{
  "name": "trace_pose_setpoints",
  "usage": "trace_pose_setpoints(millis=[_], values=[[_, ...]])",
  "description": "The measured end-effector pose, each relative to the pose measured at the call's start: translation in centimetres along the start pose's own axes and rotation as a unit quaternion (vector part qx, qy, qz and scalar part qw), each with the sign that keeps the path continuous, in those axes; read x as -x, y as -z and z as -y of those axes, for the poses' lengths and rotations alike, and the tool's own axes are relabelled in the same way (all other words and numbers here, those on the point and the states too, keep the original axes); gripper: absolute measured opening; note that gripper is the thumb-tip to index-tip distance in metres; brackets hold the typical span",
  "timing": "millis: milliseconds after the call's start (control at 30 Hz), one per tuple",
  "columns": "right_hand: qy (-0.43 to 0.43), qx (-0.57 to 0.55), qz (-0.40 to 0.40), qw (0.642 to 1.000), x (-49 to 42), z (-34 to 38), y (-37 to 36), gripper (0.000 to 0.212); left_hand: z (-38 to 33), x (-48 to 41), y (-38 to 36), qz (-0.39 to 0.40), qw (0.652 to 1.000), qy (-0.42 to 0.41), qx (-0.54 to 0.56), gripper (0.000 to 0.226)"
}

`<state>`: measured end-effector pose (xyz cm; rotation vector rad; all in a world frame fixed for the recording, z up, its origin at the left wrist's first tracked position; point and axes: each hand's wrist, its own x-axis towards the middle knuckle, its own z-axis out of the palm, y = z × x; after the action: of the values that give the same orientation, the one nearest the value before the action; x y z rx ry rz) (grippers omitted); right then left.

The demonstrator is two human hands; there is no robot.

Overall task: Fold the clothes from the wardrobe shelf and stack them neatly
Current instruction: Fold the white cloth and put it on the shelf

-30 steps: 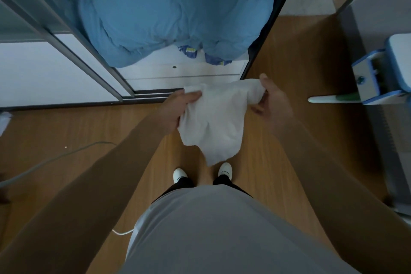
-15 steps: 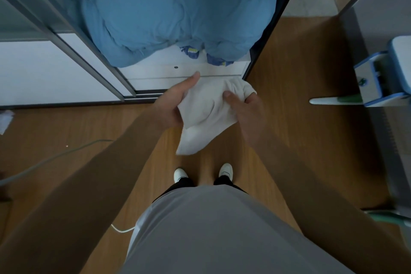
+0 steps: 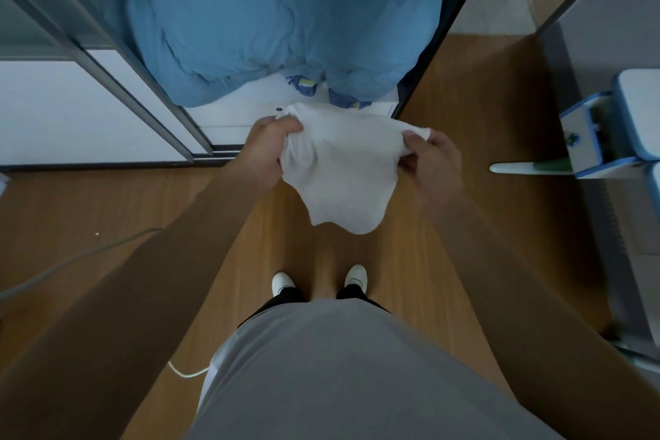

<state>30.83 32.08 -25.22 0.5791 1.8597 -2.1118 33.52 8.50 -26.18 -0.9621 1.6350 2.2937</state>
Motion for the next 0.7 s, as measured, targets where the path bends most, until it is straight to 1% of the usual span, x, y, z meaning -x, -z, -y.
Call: trace_pose_setpoints(millis=[67,133,200,267,300,333,367,400,433,467,500,533,567,633,700], values=[[0.018,0.001,-0.022,1.0,-0.4,0.3,0.3,0.018,-0.5,-0.2,0.2,-0.008,1.0,0.012,-0.028,0.043],[0.057,0.048,-0.013,0.997,-0.6,0.8,0.3,0.025,-0.9,-0.5,0.5,0.0,0.999,0.02,-0.039,0.063],[0.088,0.085,0.037,0.992,-0.4,1.3,0.4,0.028,-1.2,-0.4,0.6,0.016,0.999,0.019,-0.042,0.062],[0.092,0.122,0.107,0.982,-0.1,1.6,0.6,0.025,-1.6,-0.3,0.6,0.037,0.998,0.022,-0.052,0.051],[0.092,0.161,0.148,0.971,0.1,1.8,0.7,0.027,-1.7,-0.1,0.6,0.046,0.997,0.028,-0.058,0.047],[0.093,0.226,0.187,0.952,0.2,1.7,0.8,0.036,-1.8,0.0,0.5,0.052,0.996,0.036,-0.063,0.043],[0.094,0.315,0.218,0.919,0.1,1.7,0.6,0.05,-1.9,0.0,0.4,0.057,0.995,0.047,-0.064,0.041],[0.099,0.408,0.237,0.876,0.0,1.4,0.3,0.061,-1.9,0.0,0.4,0.063,0.994,0.061,-0.062,0.039],[0.116,0.478,0.248,0.834,0.0,1.0,0.0,0.065,-2.0,0.1,0.4,0.07,0.993,0.077,-0.059,0.038],[0.145,0.517,0.25,0.806,-0.1,0.6,-0.3,0.059,-2.0,0.1,0.5,0.078,0.991,0.095,-0.057,0.036],[0.181,0.534,0.24,0.791,-0.2,0.3,-0.5,0.046,-2.1,0.1,0.6,0.082,0.989,0.115,-0.054,0.035],[0.206,0.536,0.221,0.788,-0.3,0.1,-0.7,0.034,-2.2,0.1,0.7,0.083,0.986,0.132,-0.052,0.034],[0.219,0.537,0.204,0.789,-0.4,0.0,-0.6,0.028,-2.4,0.1,0.9,0.082,0.984,0.146,-0.054,0.033],[0.223,0.544,0.197,0.785,-0.8,-0.1,-0.1,0.03,-2.7,0.0,1.5,0.063,0.984,0.146,-0.074,0.034],[0.231,0.557,0.196,0.773,-0.9,-0.1,0.3,0.033,-2.8,-0.3,2.1,0.009,0.987,0.116,-0.109,0.036]])
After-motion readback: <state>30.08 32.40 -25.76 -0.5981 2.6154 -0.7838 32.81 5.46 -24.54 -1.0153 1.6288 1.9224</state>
